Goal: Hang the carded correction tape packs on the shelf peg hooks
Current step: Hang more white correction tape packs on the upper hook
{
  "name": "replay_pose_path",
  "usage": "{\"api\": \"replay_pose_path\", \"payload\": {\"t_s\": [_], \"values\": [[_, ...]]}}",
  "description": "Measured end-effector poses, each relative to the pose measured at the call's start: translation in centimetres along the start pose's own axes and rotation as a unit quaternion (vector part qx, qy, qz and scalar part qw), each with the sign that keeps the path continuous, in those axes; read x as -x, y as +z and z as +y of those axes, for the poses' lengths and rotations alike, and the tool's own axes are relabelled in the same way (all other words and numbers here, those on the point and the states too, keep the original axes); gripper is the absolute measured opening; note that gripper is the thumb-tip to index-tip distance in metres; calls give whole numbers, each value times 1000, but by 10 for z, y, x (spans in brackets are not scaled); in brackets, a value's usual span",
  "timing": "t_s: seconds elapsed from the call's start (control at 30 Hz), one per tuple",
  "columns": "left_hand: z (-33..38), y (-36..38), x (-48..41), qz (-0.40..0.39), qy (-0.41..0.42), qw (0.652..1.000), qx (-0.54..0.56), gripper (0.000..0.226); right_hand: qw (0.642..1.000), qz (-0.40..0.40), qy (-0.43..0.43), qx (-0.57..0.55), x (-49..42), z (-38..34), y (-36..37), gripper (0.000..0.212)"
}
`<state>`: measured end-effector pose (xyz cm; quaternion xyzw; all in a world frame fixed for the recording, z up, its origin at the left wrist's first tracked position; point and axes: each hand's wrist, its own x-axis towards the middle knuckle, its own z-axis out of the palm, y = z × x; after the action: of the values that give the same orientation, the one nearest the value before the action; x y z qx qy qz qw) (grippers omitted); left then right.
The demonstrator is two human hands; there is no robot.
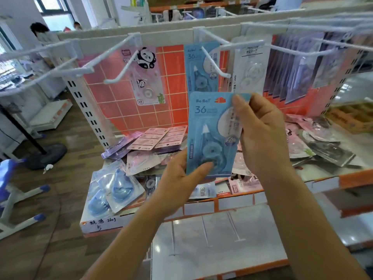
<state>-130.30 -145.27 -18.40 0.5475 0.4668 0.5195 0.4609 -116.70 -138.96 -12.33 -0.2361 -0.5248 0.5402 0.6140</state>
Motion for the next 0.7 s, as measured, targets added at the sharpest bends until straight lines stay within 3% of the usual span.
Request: {"api": "replay_pose_path", "payload": {"t_s": [0.23,0.53,0.7], "values": [[12,5,-18,19,45,999,-17,27,998,4,-64,13,-14,-19,2,11],[14,6,-25,6,59,998,-32,35,995,24,-79,56,-23,-14,-1,11],[10,4,-40,58,90,992,-68,27,988,37,-93,115,-40,-6,-3,9]]}}
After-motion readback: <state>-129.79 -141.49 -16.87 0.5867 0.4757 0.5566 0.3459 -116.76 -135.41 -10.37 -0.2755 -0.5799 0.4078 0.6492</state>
